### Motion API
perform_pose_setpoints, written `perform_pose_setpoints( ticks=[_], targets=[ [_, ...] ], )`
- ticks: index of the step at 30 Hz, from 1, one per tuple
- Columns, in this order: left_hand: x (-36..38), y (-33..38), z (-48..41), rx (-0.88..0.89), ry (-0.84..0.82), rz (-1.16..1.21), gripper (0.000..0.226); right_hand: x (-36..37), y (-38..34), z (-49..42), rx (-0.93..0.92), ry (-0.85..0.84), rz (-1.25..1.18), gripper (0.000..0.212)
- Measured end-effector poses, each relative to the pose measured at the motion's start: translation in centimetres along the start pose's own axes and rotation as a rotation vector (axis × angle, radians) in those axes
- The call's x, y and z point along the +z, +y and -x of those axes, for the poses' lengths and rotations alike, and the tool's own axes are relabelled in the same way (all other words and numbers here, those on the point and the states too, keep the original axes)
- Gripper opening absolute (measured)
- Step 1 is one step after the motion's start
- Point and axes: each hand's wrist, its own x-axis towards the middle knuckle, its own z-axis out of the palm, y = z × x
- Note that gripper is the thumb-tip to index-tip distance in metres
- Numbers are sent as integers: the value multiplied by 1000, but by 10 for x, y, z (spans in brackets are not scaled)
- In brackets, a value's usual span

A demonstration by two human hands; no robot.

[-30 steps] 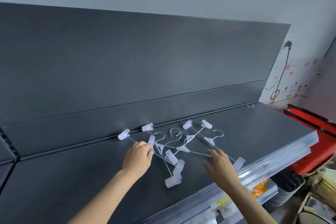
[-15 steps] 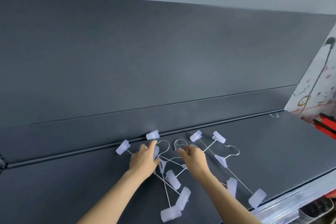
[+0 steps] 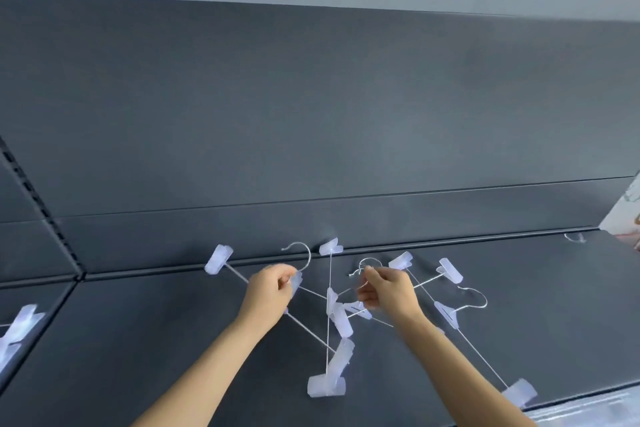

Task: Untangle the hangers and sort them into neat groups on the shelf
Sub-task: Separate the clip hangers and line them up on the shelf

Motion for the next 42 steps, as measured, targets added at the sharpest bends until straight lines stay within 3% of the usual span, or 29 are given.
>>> perform_pose_setpoints(
  ticks=[4,9,21,26,31,38,40,42],
  targets=[
    [-8,16,3,58,-23,179,25,19,-10,6,-82,-59,118,30],
    [0,30,12,39,-91,207,20,36,-19,13,-142,-147,196,27],
    [14,30,24,100,-242,58,13,18,-10,19,-128,-335,289,30],
    [15,32,23,87,-117,71,28,8,-6,15,-172,-285,344,29],
    [-4,26,23,33,-54,146,25,-39,14,-21,-151,-9,823,33],
    [-9,16,25,-9,-51,211,27,-43,28,-46,-187,-108,1336,16],
    [-13,15,26,-30,-41,241,19,-40,32,-47,-209,-97,1365,21],
    [-23,16,25,-61,-17,304,15,-42,31,-46,-225,-88,1293,13]
  ],
)
